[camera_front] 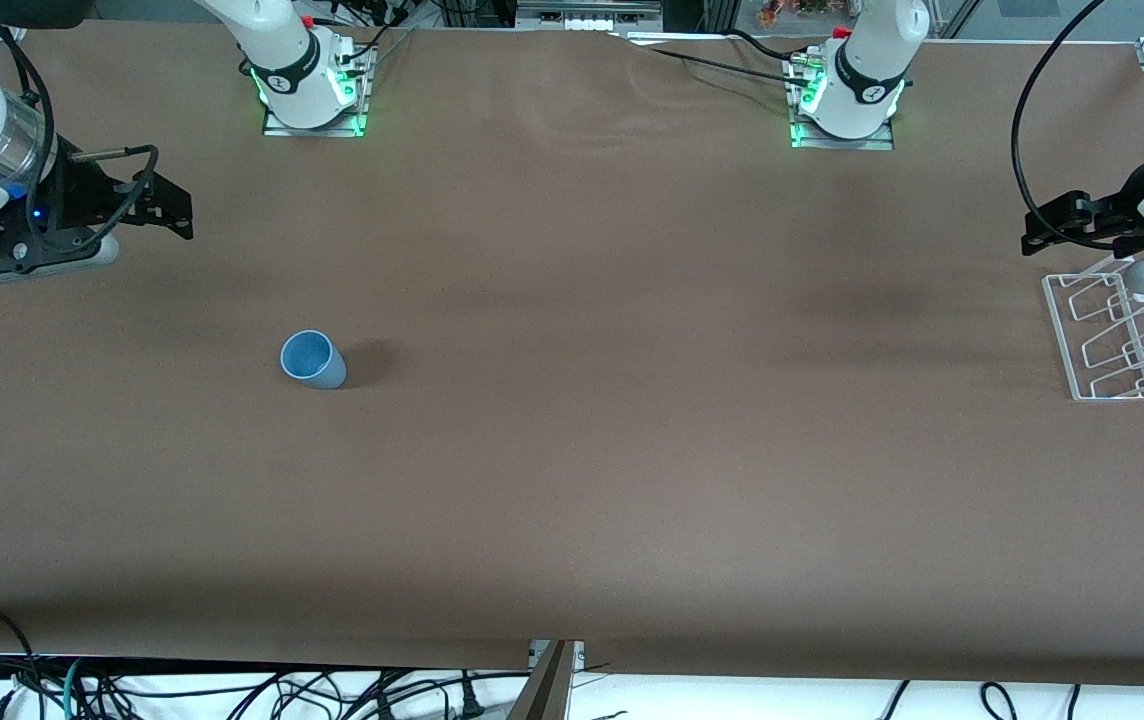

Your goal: Transfer cup to left arm and place on rack

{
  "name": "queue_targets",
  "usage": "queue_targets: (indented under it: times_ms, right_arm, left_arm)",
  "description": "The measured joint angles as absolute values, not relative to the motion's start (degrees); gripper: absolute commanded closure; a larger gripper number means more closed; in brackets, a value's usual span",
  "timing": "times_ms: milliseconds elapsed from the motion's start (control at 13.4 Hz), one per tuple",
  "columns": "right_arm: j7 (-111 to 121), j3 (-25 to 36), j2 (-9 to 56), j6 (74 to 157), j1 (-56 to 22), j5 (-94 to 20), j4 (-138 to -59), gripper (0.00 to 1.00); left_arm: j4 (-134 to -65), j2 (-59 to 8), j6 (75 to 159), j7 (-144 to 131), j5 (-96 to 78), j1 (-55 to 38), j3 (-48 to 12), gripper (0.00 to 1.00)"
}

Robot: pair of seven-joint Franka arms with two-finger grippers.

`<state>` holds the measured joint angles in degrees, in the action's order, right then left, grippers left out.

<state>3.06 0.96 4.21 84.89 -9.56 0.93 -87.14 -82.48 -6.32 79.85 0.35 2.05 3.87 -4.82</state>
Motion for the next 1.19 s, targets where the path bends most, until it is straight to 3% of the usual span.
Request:
queue_targets:
  times_ms: [818, 1190]
  right_arm:
    - [3.06, 0.96, 7.98, 86.22, -9.30, 0.93, -88.15, 0.01]
    - [3.16, 0.96, 10.54, 102.22, -9.25, 0.93, -100.38, 0.01]
  left_arm:
    - [-82.48, -6.35, 79.85, 0.35, 2.05, 3.86, -4.82, 0.00]
    - [-82.47, -6.37, 79.85, 0.35, 2.05, 3.86, -4.82, 0.00]
